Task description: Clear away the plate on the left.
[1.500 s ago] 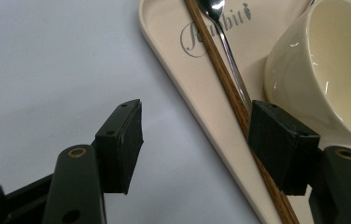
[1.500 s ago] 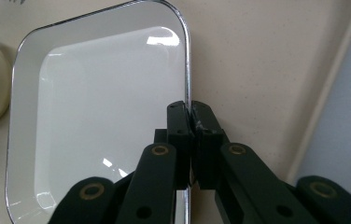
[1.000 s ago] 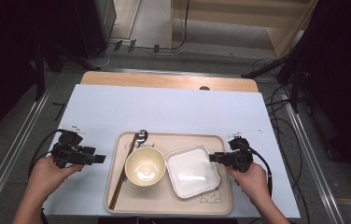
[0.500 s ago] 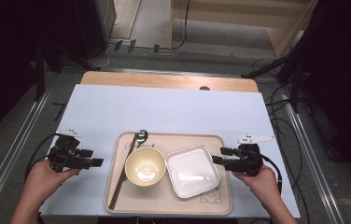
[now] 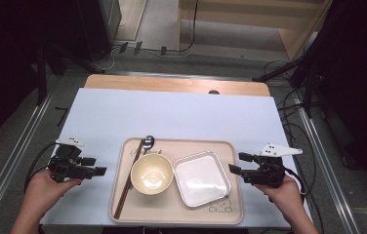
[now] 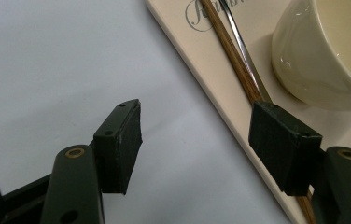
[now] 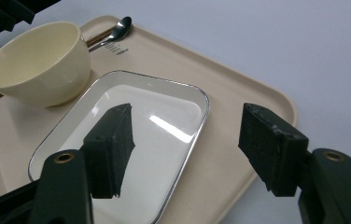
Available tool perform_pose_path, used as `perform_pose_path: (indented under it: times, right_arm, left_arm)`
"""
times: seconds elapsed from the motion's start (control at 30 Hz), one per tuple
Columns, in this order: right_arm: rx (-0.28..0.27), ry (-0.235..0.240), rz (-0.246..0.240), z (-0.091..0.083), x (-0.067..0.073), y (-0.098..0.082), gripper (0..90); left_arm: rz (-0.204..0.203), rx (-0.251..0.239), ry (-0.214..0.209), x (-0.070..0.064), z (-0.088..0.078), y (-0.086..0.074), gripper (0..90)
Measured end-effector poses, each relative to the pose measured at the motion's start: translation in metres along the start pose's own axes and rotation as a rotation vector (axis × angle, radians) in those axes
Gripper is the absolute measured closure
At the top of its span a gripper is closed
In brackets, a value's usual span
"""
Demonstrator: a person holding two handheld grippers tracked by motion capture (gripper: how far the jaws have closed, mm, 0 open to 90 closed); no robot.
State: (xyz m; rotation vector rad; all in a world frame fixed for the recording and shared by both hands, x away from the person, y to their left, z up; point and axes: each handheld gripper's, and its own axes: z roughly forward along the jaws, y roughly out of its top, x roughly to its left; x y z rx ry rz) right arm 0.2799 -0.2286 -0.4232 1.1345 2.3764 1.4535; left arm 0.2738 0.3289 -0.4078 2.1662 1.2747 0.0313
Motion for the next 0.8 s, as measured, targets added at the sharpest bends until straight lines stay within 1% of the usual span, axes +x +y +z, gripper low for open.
perform_pose_path:
  times: [0.07, 0.1, 0.13, 0.23, 0.37, 0.47, 0.63, 0.8]
  right_arm:
    - [-0.002, 0.003, -0.004, -0.0019, -0.0008, -0.0015, 35.0]
    - [-0.003, 0.002, -0.006, -0.0028, -0.0014, -0.0022, 34.6]
    - [-0.007, -0.002, -0.003, -0.0033, -0.0015, -0.0031, 34.3]
    - [-0.01, -0.006, -0.012, -0.0048, -0.0026, -0.0049, 33.9]
    - [-0.021, -0.003, -0.007, -0.0059, -0.0024, -0.0056, 33.4]
    - [-0.026, -0.011, -0.007, -0.0063, -0.0032, -0.006, 32.5]
    - [-0.021, -0.043, -0.014, -0.0046, -0.0061, -0.0077, 29.3]
    - [-0.02, -0.043, -0.014, -0.0038, -0.0075, -0.0082, 27.4]
  left_arm:
    - [0.003, -0.004, 0.001, 0.0004, 0.0, -0.0019, 35.0]
    - [0.002, -0.002, -0.002, 0.0009, 0.0004, -0.0028, 34.7]
    - [0.009, 0.005, 0.005, 0.0014, 0.0003, -0.0034, 34.5]
    - [0.007, 0.003, 0.011, 0.0021, 0.0007, -0.005, 34.5]
    - [0.007, 0.003, 0.012, 0.0031, 0.001, -0.0053, 34.5]
    - [0.006, 0.007, 0.012, 0.003, 0.002, -0.0057, 34.0]
    - [0.005, 0.022, 0.026, 0.0042, 0.0054, -0.0074, 32.6]
    - [0.004, 0.018, 0.028, 0.0064, 0.0063, -0.0081, 31.0]
